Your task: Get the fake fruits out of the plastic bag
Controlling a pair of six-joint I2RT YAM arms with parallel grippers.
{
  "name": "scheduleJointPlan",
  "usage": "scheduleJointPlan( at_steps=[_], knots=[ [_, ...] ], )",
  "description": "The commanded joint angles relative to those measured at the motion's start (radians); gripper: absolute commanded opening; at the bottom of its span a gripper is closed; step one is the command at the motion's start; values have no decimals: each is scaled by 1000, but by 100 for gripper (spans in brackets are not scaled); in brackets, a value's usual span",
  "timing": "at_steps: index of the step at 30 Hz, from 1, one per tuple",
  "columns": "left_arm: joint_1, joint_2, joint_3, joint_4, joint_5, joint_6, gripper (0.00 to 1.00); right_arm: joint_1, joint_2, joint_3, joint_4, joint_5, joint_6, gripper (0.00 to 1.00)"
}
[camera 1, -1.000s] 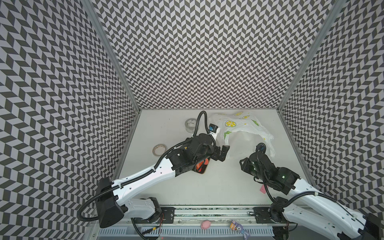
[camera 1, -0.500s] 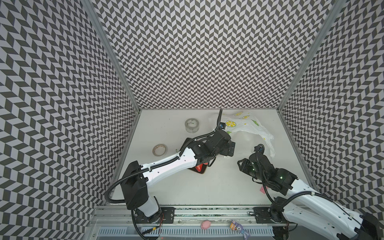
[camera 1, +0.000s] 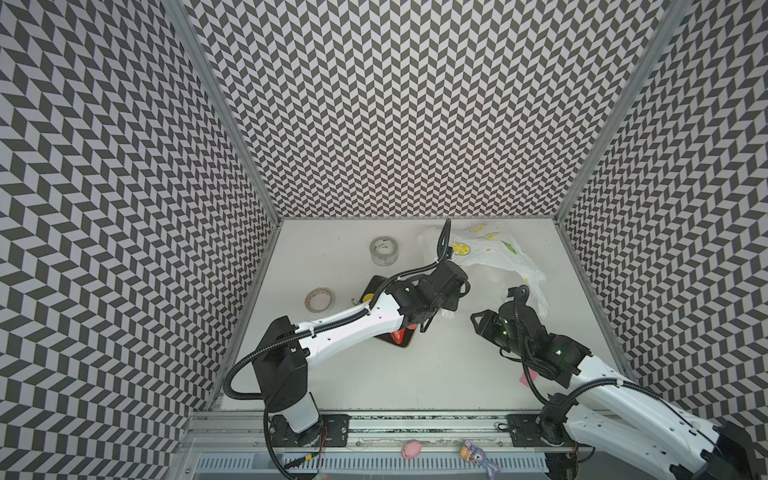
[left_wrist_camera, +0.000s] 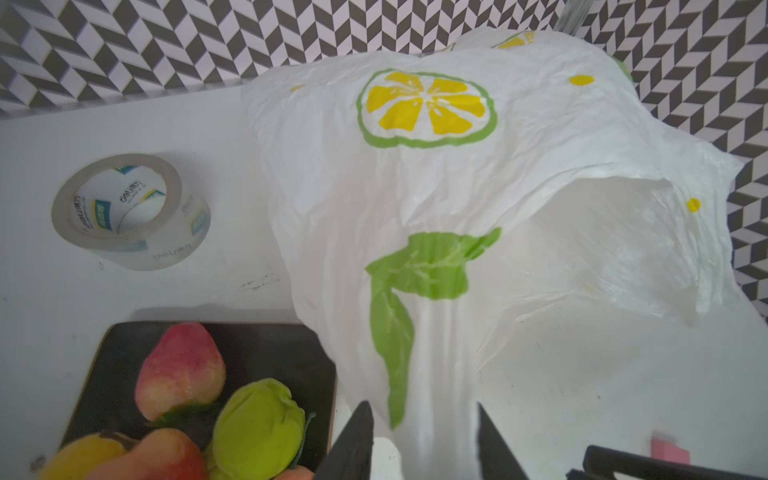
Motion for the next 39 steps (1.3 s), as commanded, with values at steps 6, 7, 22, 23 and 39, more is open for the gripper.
scheduleJointPlan(
  at_steps=[6, 7, 22, 23, 39],
  knots=[
    [-1, -31, -3, 55, 0, 56, 6, -92, 127, -55, 412, -132, 171, 30],
    [0, -32, -5, 61, 5, 63, 5, -102, 143, -63, 455, -157, 196, 30],
    [0, -72, -43, 135, 86, 176, 0, -239, 308, -109, 704, -497, 258, 28],
    [1, -79, -52, 138, 93, 184, 0, -261, 326, -102, 711, -536, 251, 28],
    [7, -168, -179, 242, 292, 340, 0, -447, 530, -18, 805, -777, 252, 30]
  ],
)
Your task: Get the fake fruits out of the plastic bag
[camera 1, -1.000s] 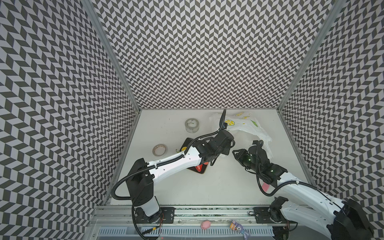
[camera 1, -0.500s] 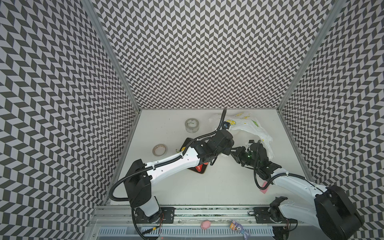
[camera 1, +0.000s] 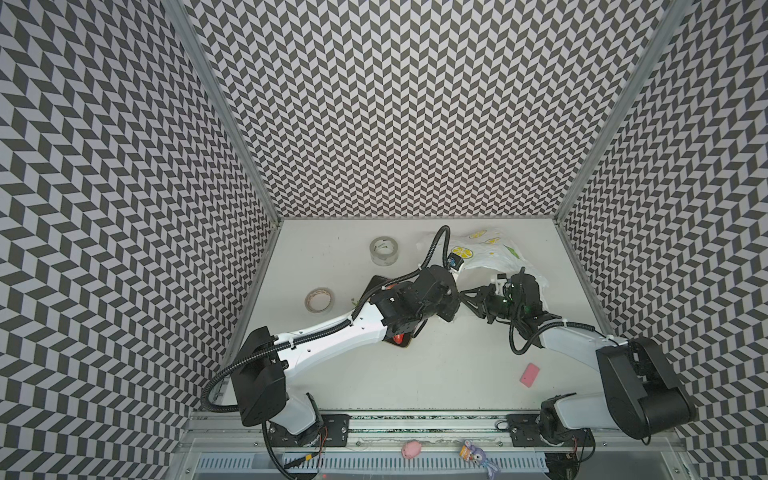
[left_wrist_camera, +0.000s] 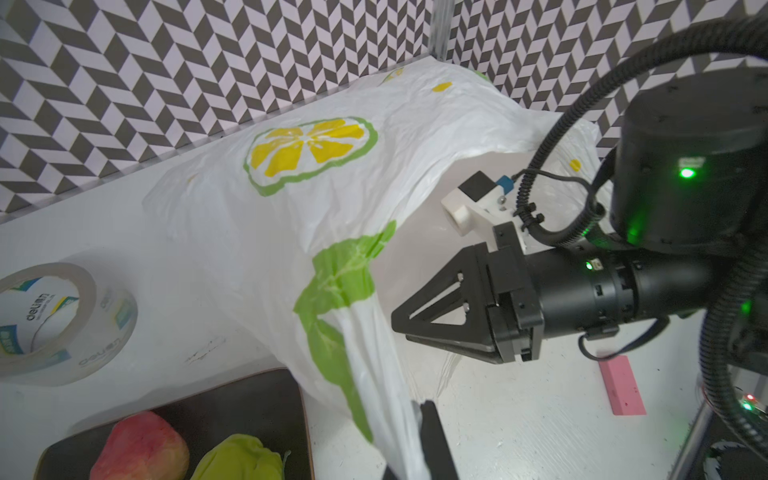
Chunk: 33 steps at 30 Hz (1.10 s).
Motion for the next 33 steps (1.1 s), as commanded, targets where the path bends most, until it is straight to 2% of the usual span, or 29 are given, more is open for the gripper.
scheduleJointPlan(
  at_steps=[1, 6, 11, 13, 15, 17, 18, 19, 22, 26, 29, 33],
  knots=[
    [6, -35, -23, 59, 85, 48, 0, -8, 30, 25, 102, 20, 57, 31],
    [9, -49, -43, 101, 152, 60, 0, 13, 78, 17, 226, 151, 204, 33],
    [11, -50, -51, 108, 167, 63, 2, 42, 154, 77, 255, 268, 247, 41],
    [16, -52, -55, 109, 170, 58, 12, 46, 195, 100, 264, 295, 242, 44],
    [22, -58, -60, 114, 168, 43, 29, 51, 231, 120, 268, 323, 232, 47],
    [29, -66, -59, 115, 171, 32, 60, 55, 262, 136, 281, 349, 214, 50],
    [29, -72, -52, 106, 163, 26, 72, 58, 271, 142, 287, 354, 204, 51],
    [30, -84, -46, 100, 152, 21, 77, 59, 284, 147, 293, 357, 193, 53],
    [39, -134, -39, 94, 96, -5, 87, 59, 312, 143, 329, 359, 180, 58],
    [104, -194, -20, 86, 40, -89, 93, 64, 330, 138, 363, 363, 150, 63],
    [218, -184, -3, 52, 36, -192, 93, 73, 328, 144, 349, 377, 103, 65],
    [362, -39, 65, 0, 45, -227, 93, 90, 314, 128, 333, 394, 38, 66]
  ],
)
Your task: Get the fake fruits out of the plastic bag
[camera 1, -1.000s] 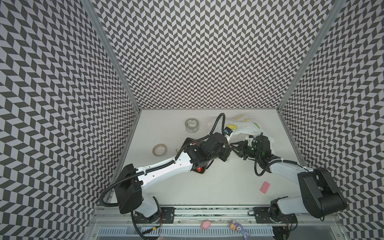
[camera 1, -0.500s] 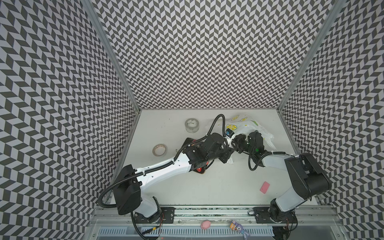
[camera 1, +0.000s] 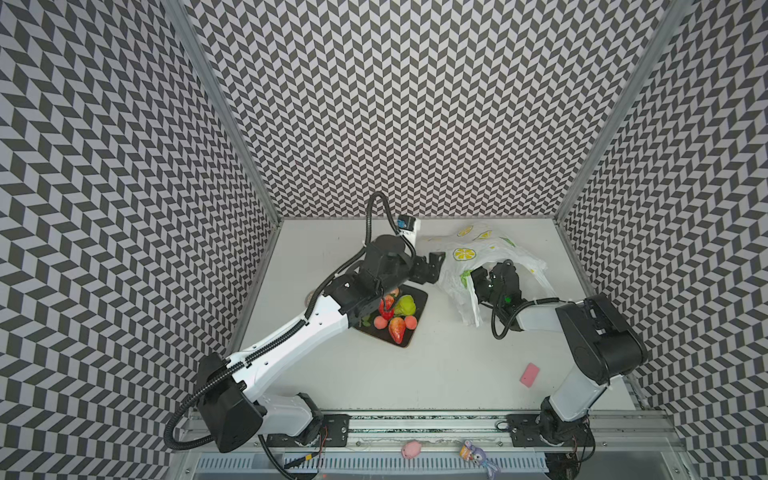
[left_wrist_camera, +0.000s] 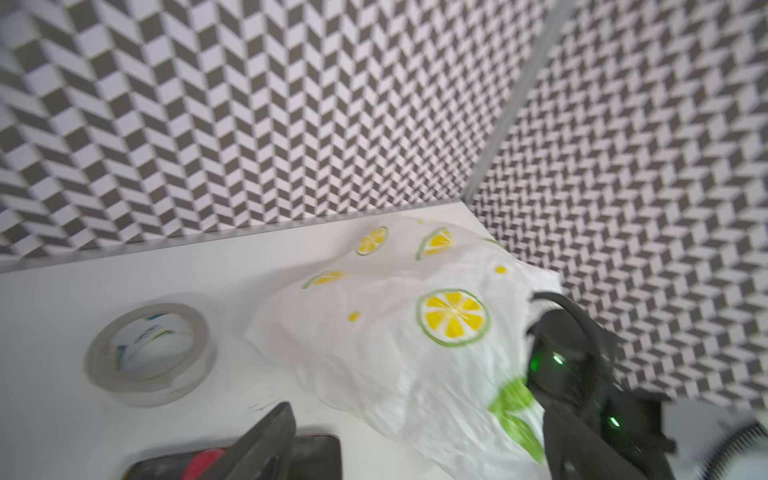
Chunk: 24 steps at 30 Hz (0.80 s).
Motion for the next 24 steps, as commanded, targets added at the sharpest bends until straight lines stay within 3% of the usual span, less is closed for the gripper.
scheduleJointPlan(
  at_steps=[1, 11, 12, 14, 20, 24],
  knots=[
    [87, 150, 59, -71, -5, -68, 93, 17, -10, -12, 51, 36, -66, 67],
    [177, 678, 535, -134, 86, -36, 94, 20, -58, -28, -15, 52, -200, 68],
    [182, 715, 589, -161, 95, -52, 100, 20, -64, -27, -22, 52, -209, 68],
    [186, 753, 648, -199, 104, -72, 100, 20, -74, -20, -39, 54, -226, 68],
    [215, 786, 776, -458, 64, -346, 99, 19, -71, -13, -43, 42, -232, 69],
    [243, 774, 772, -580, 79, -552, 98, 18, -72, -28, -31, 38, -224, 69]
  ],
)
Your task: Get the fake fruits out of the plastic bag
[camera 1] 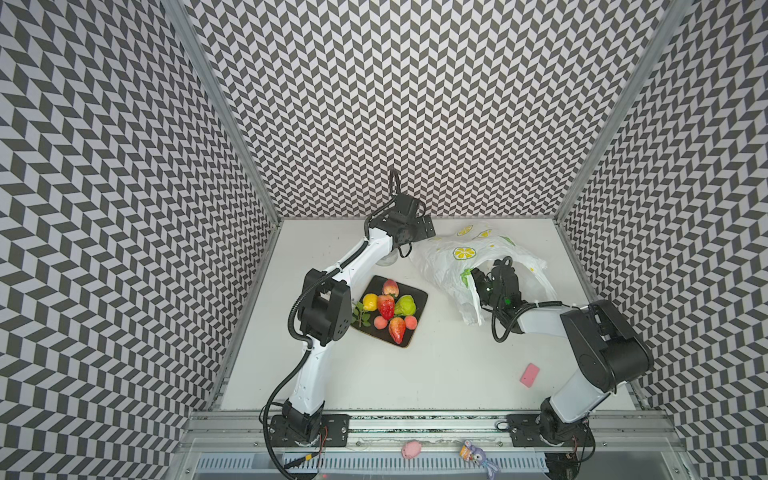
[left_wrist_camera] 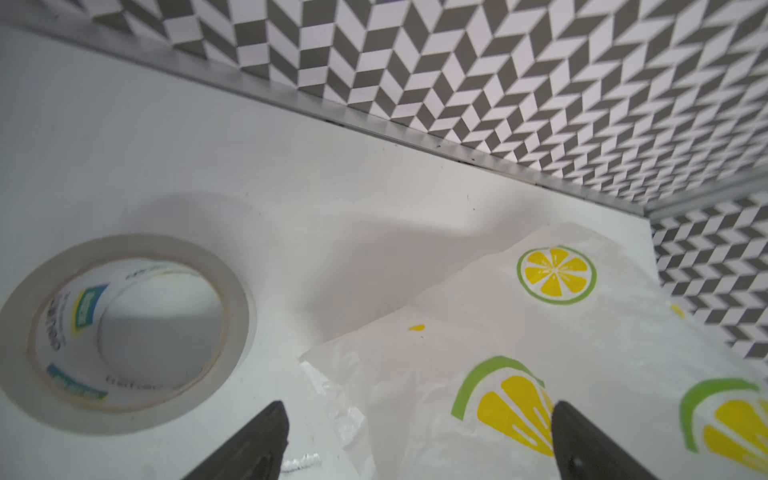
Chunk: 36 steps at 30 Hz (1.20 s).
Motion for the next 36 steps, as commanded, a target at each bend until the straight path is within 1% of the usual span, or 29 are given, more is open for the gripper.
scheduleJointPlan(
  at_steps=[1, 6, 8, 9, 12, 17, 21, 27, 31, 35, 36],
  knots=[
    [32, -13, 6, -179, 21, -240, 97, 5, -24, -14, 33, 2, -9, 69],
    [45, 39, 22, -148, 183, -366, 95, 4, -27, -24, 35, 0, -12, 69],
    [47, 59, 27, -117, 233, -396, 91, 4, -27, -25, 35, 3, -11, 69],
    [46, 66, 27, -95, 248, -411, 90, 4, -29, -25, 34, 3, -12, 69],
    [42, 86, 23, -63, 291, -439, 87, 4, -33, -24, 30, 5, -12, 69],
    [35, 100, -16, -33, 321, -469, 84, 1, -36, -19, 20, 6, -15, 69],
    [35, 118, -13, 7, 333, -483, 76, 0, -45, -18, 12, 7, -23, 69],
    [35, 153, 2, 62, 339, -501, 59, -3, -67, -21, -8, 7, -37, 69],
    [36, 170, 27, 93, 342, -509, 45, -9, -71, -18, -30, 8, -57, 69],
    [30, 154, 14, 163, 370, -474, 18, -31, -86, -6, -80, 17, -122, 69],
    [27, 148, 11, 174, 373, -459, 13, -40, -91, -2, -100, 25, -143, 69]
  ],
)
